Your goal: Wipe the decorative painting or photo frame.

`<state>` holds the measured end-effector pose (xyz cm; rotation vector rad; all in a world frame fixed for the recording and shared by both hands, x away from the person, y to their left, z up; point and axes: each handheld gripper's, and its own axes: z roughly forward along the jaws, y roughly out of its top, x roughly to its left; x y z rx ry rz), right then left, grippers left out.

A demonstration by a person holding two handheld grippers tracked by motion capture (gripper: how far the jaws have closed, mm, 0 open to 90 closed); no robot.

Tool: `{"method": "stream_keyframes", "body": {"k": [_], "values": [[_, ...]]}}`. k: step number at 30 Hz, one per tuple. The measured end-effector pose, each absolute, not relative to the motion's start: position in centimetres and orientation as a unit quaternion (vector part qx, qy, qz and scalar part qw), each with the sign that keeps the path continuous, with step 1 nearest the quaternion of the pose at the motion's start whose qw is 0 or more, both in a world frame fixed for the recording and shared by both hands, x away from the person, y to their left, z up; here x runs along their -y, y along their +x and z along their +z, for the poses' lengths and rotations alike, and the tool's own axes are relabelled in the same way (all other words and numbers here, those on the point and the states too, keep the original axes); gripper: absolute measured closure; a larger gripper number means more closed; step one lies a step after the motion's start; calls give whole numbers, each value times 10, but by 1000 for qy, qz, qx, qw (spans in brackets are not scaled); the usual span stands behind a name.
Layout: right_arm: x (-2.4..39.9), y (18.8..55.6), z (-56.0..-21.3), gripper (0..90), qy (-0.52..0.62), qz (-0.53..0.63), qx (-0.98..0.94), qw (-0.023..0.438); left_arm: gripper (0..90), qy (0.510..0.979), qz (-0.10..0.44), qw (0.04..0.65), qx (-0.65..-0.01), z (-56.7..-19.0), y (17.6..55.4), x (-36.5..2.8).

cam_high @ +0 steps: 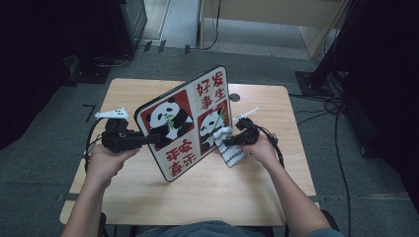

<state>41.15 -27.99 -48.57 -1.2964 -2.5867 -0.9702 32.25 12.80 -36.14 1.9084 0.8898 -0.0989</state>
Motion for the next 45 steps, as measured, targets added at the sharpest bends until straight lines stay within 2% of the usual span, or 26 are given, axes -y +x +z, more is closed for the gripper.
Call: {"method": "stream_keyframes", "body": {"k": [8,16,21,39,45], "values": [[281,409,-479,766,-428,-324,842,50,767,787,-41,493,-368,-361,322,-128],[285,405,-462,766,-421,-349,836,33,763,786,-44,494,-369,-362,323,-128],[284,403,-440,769,-401,-359,843,8,764,785,-43,495,-370,-362,323,-128],[278,399,-372,772,-366,-399,841,-12,761,780,-43,499,-375,-363,322,-128],[274,398,-345,772,-349,-413,840,-33,760,780,-44,498,-377,-363,322,-128]]}}
